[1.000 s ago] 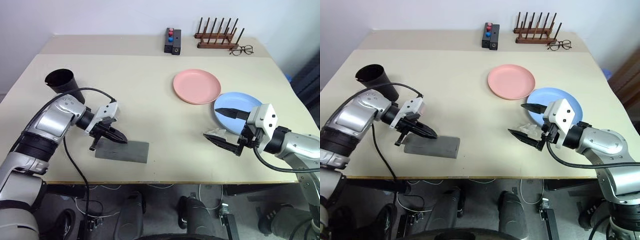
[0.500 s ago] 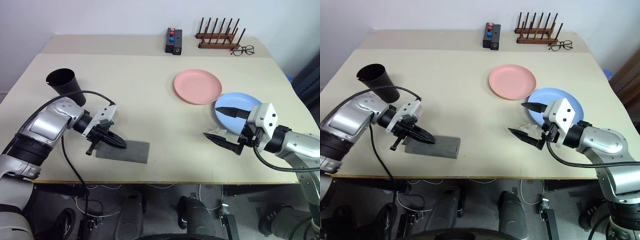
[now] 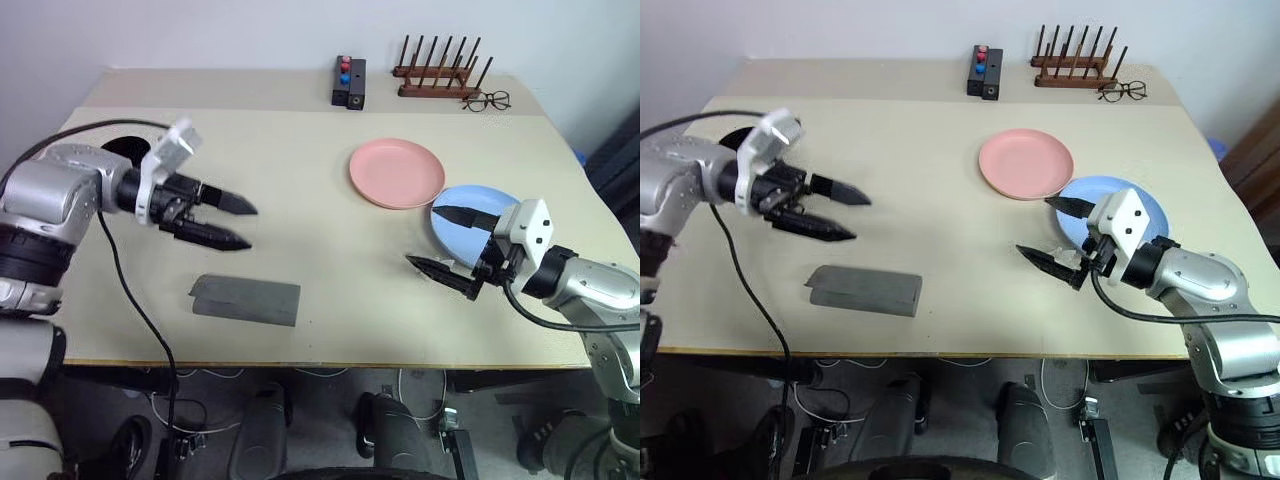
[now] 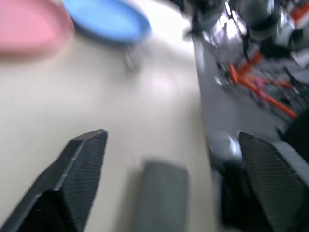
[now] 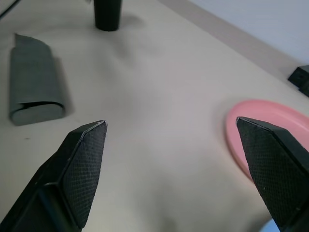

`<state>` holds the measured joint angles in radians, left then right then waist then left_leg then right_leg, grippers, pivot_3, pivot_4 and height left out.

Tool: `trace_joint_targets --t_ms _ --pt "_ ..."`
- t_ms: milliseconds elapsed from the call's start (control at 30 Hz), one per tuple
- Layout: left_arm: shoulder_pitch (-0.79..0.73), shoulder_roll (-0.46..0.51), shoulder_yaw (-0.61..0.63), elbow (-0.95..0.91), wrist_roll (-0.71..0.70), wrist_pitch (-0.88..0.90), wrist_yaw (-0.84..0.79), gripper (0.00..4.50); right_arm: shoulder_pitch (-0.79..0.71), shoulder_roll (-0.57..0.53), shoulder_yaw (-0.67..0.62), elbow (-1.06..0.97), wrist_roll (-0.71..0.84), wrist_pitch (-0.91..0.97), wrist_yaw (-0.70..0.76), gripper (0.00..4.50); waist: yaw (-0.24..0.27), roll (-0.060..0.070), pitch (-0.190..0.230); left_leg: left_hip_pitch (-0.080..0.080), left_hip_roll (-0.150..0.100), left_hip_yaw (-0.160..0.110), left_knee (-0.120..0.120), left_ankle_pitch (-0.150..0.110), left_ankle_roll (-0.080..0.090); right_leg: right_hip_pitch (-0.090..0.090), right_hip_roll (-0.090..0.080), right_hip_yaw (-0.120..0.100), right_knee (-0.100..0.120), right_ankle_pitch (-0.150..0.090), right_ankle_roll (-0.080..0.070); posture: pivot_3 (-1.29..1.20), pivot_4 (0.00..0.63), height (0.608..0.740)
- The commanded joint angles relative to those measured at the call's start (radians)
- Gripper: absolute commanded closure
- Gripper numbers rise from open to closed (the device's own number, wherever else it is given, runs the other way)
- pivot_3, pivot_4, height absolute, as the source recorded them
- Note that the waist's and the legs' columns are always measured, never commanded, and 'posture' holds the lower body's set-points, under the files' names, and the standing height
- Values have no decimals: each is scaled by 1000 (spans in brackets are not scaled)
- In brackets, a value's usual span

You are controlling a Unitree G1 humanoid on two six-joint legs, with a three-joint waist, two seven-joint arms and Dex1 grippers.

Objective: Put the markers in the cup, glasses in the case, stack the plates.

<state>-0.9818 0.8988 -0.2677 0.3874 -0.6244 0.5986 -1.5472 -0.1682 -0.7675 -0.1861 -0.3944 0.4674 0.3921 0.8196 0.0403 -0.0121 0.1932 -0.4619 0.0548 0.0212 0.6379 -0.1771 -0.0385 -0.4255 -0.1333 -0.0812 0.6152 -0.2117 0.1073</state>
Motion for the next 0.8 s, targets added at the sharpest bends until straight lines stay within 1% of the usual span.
trace_joint_targets --t_ms 33,67,167,200,300,367,433,500,533,567,633,800 --pt "3 -120 120 81 89 -236 166 27 -65 -16 53 99 -131 69 -116 122 -1 0 0 0 0 0 0 0 0 0 0 0 0 1 -1 0 150 740" --pt "4 -148 145 97 102 -270 194 27 -76 -13 64 116 -154 76 -133 122 -1 0 0 -1 0 0 1 0 0 -1 0 0 1 1 -1 0 150 740" --pt "22 -199 199 90 83 -253 211 27 -118 7 55 134 -138 187 -182 122 -6 0 0 -2 0 0 1 0 0 -2 0 0 2 1 -1 0 150 740" --pt "30 -210 215 80 75 -244 216 27 -130 12 48 135 -128 211 -190 122 -7 0 0 -1 0 0 0 0 0 -2 0 0 3 3 2 0 150 740" --pt "78 -242 255 37 83 -305 229 27 -139 -10 32 146 -127 232 -181 122 -9 0 0 0 0 0 -2 0 0 -2 1 0 4 3 3 0 150 740" --pt "97 -258 272 15 82 -305 229 27 -147 -22 21 161 -117 280 -179 122 -5 0 0 0 0 0 -2 0 0 -2 1 0 4 3 3 0 150 740" --pt "115 -286 305 -5 66 -329 243 27 -180 -22 17 192 -119 341 -199 122 -4 0 0 0 0 0 -1 0 0 -2 0 0 3 3 3 0 150 740" --pt "131 -305 329 -24 57 -341 245 27 -225 1 20 216 -114 402 -229 122 -2 0 0 0 0 0 0 0 0 -1 0 0 3 2 1 0 150 740" --pt "145 -311 334 -36 60 -348 244 27 -251 34 25 220 -112 436 -264 122 -3 0 0 0 0 0 0 0 0 -1 0 0 3 1 0 0 150 740" --pt "161 -312 336 -49 64 -357 236 27 -269 44 58 218 -130 470 -284 122 -4 0 0 0 0 0 0 0 0 -1 0 0 3 1 -1 0 150 740" --pt "186 -312 337 -73 68 -361 225 27 -287 38 123 218 -174 505 -299 122 -5 0 0 0 0 0 0 0 0 -1 0 0 4 1 0 0 150 740" --pt "250 -286 341 -136 56 -329 194 27 -351 42 125 276 -185 596 -337 122 -3 0 0 0 0 0 -1 0 0 -1 0 0 3 1 0 0 150 740"
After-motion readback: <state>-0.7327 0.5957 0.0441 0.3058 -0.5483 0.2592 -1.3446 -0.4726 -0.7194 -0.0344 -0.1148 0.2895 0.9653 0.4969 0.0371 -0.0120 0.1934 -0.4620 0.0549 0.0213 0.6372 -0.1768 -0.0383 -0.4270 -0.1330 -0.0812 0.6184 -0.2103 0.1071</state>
